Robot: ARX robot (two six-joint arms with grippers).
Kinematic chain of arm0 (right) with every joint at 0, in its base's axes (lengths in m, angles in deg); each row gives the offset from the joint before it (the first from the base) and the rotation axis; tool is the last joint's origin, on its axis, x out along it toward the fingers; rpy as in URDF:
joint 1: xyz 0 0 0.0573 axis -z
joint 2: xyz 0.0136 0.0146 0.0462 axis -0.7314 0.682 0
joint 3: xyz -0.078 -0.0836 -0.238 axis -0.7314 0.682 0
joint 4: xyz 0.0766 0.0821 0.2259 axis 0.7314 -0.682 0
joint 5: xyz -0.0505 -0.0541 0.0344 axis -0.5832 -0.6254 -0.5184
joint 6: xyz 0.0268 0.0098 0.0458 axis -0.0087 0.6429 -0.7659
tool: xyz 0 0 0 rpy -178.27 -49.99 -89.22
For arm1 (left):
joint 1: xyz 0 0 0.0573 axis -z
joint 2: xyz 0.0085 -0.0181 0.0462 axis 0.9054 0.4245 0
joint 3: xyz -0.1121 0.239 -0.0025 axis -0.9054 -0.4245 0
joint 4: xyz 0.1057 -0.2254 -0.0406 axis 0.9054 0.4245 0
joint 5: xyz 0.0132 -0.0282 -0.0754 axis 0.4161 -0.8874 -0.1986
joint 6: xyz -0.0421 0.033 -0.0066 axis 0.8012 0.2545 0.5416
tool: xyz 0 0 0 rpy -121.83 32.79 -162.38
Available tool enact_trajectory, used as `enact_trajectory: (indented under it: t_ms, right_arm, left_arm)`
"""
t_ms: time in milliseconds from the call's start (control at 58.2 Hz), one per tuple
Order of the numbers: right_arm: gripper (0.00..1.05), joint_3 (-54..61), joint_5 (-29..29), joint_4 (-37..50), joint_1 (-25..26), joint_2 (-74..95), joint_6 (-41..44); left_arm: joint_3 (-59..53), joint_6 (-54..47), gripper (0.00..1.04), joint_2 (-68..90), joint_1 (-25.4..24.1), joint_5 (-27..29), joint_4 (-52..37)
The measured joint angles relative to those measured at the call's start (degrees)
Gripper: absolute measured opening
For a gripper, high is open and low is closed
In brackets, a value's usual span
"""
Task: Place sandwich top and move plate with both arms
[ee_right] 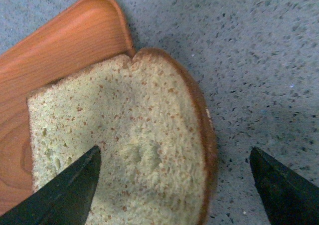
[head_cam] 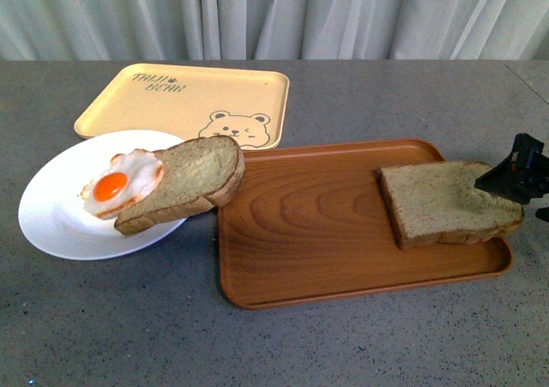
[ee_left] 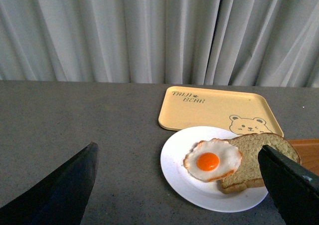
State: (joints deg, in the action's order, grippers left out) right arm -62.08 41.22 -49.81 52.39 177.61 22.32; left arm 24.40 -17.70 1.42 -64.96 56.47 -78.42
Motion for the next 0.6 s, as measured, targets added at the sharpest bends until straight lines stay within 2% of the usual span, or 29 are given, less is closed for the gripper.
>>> enact_trajectory:
  t_ms: [310,464,550,602]
  right_arm:
    - [0.37,-1.6,-0.2,-0.1,-1.4,2.0,-2.0]
    - [0.12,-0.5,1.3,-0.8,-1.7,-3.0,-3.7]
    - [0.04,-0.6,1.8,-1.4,-2.8,-7.3,-5.2]
    - [0.03,-0.9,2.0,-1.5,-3.9,-9.7,-5.9]
  left_arm:
    - [0.0,0.0,0.96,0.0,0.0,0.0,0.0]
    - [0.0,0.0,0.96,0.0,0.0,0.0,0.0]
    - [0.0,0.0,0.96,0.0,0.0,0.0,0.0]
    - [0.0,0.0,0.96,0.0,0.0,0.0,0.0]
